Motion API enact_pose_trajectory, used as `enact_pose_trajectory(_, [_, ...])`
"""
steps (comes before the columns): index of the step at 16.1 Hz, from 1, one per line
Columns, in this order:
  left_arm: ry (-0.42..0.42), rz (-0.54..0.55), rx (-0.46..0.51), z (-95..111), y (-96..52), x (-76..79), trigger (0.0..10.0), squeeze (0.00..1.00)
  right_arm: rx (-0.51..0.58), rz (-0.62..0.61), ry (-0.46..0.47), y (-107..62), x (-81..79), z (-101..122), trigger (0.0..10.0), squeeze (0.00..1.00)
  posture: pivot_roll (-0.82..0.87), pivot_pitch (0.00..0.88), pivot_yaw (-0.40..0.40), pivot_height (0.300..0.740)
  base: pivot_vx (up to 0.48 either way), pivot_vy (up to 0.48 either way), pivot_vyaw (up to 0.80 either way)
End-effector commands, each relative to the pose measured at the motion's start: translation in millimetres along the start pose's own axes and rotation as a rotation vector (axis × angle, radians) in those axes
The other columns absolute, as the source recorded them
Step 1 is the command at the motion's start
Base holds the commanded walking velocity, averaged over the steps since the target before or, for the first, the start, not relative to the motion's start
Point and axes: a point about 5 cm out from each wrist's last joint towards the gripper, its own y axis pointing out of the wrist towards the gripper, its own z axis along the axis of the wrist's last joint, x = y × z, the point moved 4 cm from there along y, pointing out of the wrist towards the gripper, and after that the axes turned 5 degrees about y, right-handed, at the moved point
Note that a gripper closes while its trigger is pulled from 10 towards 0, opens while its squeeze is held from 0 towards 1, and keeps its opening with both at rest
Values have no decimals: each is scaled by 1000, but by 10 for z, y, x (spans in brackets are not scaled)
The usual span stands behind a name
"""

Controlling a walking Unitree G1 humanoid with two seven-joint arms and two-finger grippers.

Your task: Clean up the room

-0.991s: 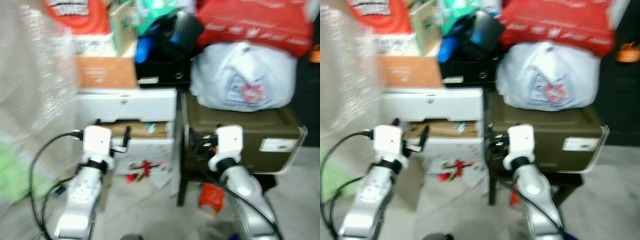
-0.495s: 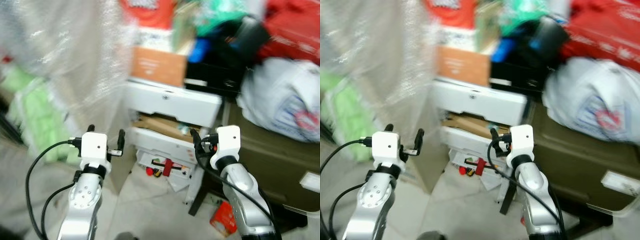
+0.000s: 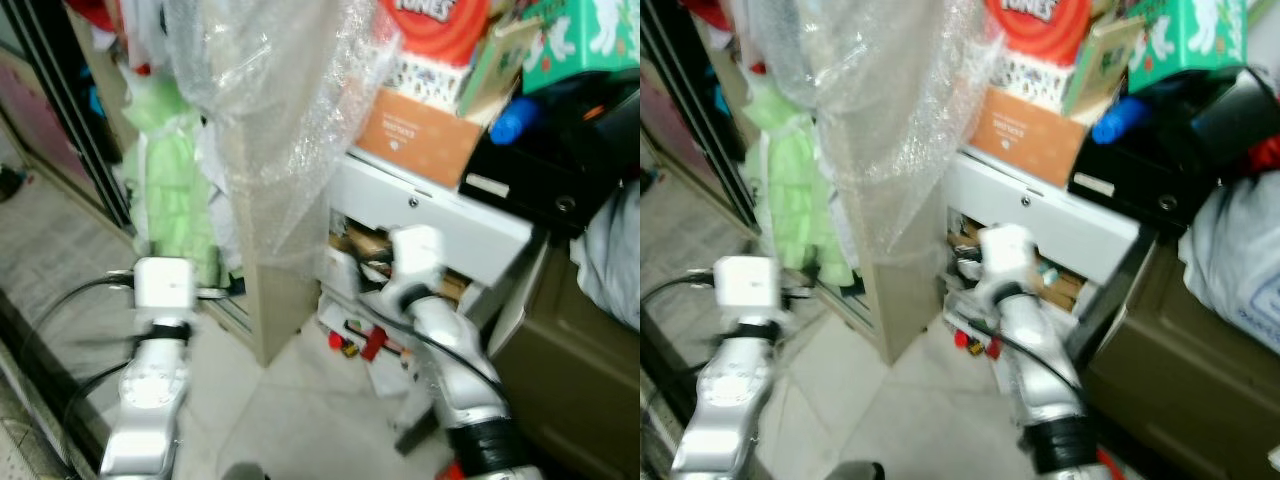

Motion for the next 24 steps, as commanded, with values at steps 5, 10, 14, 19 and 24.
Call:
enact_pose_trajectory(5, [-21,-56,1,20,-56,167,10000,0,0,-96,-1,-103,200,-67,10000,0,11,0,-12,740,0,0,798])
enact_pose_trajectory(10, [3,-117,12,61,34,246,10000,0,8,-155,11,-202,288,-76,10000,0,-2,0,9,740,0,0,800])
enact_pose_trajectory(14, [21,-104,3,61,6,211,10000,0,7,-130,16,-182,220,-55,10000,0,17,0,-9,740,0,0,800])
enact_pose_trajectory(19, [26,-80,-2,65,-1,185,10000,0,8,-105,13,-146,169,-42,10000,0,27,0,-22,740,0,0,800])
enact_pose_trajectory(24, [30,-103,5,78,12,244,10000,0,13,-100,-2,-128,188,-20,10000,0,20,0,-22,740,0,0,796])
